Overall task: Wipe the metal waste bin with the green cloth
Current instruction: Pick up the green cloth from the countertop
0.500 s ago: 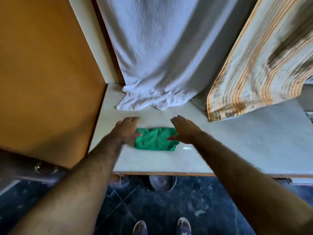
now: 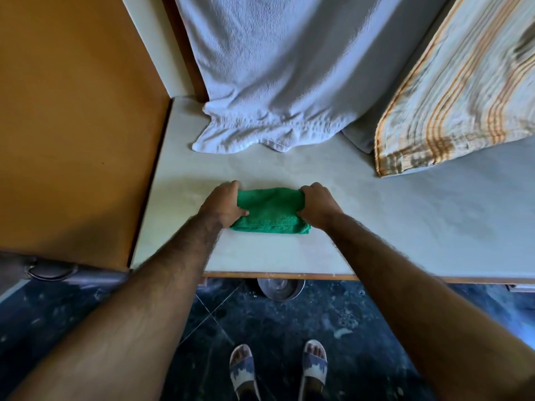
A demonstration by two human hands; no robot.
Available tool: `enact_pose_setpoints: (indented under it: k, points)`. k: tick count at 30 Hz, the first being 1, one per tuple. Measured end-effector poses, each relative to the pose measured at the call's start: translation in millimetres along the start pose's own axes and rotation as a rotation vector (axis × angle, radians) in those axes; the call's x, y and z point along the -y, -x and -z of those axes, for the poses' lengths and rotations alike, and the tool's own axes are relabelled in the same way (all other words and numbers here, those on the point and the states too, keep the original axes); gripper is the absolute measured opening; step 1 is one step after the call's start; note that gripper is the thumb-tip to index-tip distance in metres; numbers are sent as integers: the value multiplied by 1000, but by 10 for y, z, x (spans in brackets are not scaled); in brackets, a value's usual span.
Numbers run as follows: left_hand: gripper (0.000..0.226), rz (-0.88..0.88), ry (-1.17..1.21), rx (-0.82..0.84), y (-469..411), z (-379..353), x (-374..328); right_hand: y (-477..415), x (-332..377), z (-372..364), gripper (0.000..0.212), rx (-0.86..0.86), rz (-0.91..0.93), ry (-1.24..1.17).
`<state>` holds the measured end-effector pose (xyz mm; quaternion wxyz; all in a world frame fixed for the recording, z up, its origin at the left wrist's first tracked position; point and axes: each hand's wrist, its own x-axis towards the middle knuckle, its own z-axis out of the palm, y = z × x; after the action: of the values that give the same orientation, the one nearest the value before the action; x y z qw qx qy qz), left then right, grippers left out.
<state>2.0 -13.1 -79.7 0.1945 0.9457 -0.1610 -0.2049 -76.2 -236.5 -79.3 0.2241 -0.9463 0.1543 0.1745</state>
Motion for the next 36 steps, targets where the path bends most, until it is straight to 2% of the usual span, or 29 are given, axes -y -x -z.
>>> enact_pose_setpoints:
  k: [2, 4, 7, 10, 12, 18, 24, 27, 29, 33, 36]
  points:
    - [39, 37, 44, 43, 10, 1, -22, 8, -11, -13, 37, -6, -25, -33]
    - [28, 74, 144, 70, 79, 2, -7, 69, 2, 4, 33, -13, -40, -92]
    - [28, 122, 377, 86, 188, 50, 36, 202, 27, 86, 24, -11, -82, -269]
    - [27, 99, 561, 95, 329, 146, 43, 396, 39, 161, 35, 18, -77, -423]
    - [27, 62, 682, 108, 458, 190, 18, 565, 60, 212, 44, 36, -34, -450]
    - [31, 46, 975, 117, 961, 98, -130, 1103, 4, 230, 36, 44, -5, -438]
    - [34, 107, 1067, 111, 1450, -262, -182, 1385, -165, 112, 35, 149, 34, -430]
    - [37, 176, 1043, 61, 1732, -502, -136, 1562, -295, -114, 35, 234, 50, -475]
    - [29, 236, 1025, -28, 1955, -696, -97, 1719, -354, -308, 37, 271, 56, -505]
    - [29, 399, 1091, -215, 2296, -1229, 56, 1957, -399, -796, 37, 245, 54, -520]
    - [41, 662, 1290, -139, 2363, -1795, 260, 1994, -390, -1292, 34, 179, 47, -418]
